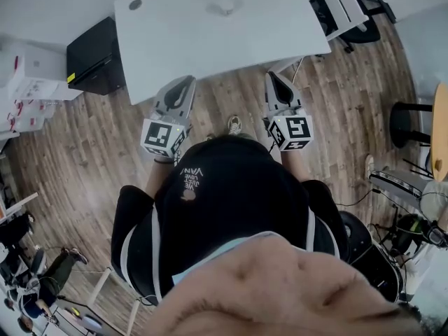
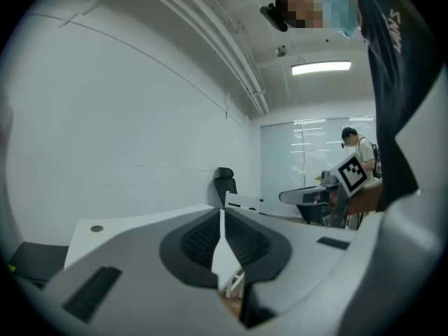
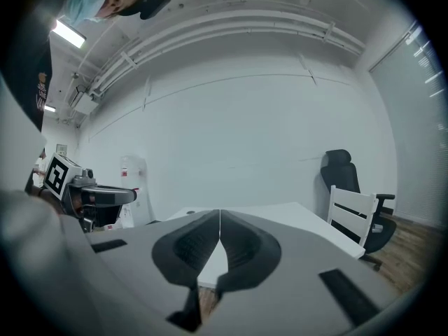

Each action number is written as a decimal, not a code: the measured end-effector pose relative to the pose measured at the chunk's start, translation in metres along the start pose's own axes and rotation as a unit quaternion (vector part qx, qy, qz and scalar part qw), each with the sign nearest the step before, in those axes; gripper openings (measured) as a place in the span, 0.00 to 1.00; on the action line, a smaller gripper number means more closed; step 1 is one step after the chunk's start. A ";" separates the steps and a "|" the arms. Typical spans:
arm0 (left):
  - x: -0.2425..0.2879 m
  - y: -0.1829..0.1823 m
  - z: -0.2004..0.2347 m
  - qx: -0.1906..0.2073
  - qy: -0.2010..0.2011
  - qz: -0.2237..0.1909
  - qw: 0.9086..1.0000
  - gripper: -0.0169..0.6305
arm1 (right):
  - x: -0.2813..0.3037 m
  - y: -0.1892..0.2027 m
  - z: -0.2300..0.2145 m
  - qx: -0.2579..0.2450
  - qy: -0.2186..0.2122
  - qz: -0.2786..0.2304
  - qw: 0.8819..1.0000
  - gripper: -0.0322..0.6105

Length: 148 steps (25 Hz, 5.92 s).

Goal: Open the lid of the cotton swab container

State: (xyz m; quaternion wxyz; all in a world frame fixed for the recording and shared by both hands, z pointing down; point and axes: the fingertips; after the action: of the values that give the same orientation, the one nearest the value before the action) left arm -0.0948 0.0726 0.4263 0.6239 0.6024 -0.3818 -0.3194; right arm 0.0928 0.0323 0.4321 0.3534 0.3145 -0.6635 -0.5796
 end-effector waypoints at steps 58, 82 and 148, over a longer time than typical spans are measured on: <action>0.225 0.034 0.111 0.000 0.055 0.045 0.997 0.08 | 0.186 0.015 -0.090 0.007 -0.021 0.054 0.998 0.07; 0.284 0.065 0.142 -0.033 0.073 0.060 0.995 0.08 | 0.207 0.029 -0.104 0.014 0.001 0.071 0.997 0.07; 0.371 0.211 0.129 0.002 0.113 0.243 0.963 0.40 | 0.221 0.079 -0.104 0.035 -0.001 0.154 0.987 0.07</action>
State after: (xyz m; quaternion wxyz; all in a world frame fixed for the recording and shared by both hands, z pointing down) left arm -0.0319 -0.2970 0.6679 0.7209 0.5249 -0.4441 -0.0873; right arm 0.0568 -0.1974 0.5416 0.4261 0.2202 -0.7245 -0.4950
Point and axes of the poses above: the fingertips, and each gripper's own axes: x forward along the fingers, z to its left, y out of its underside, and after that the axes turned 2 degrees about -z, right-handed
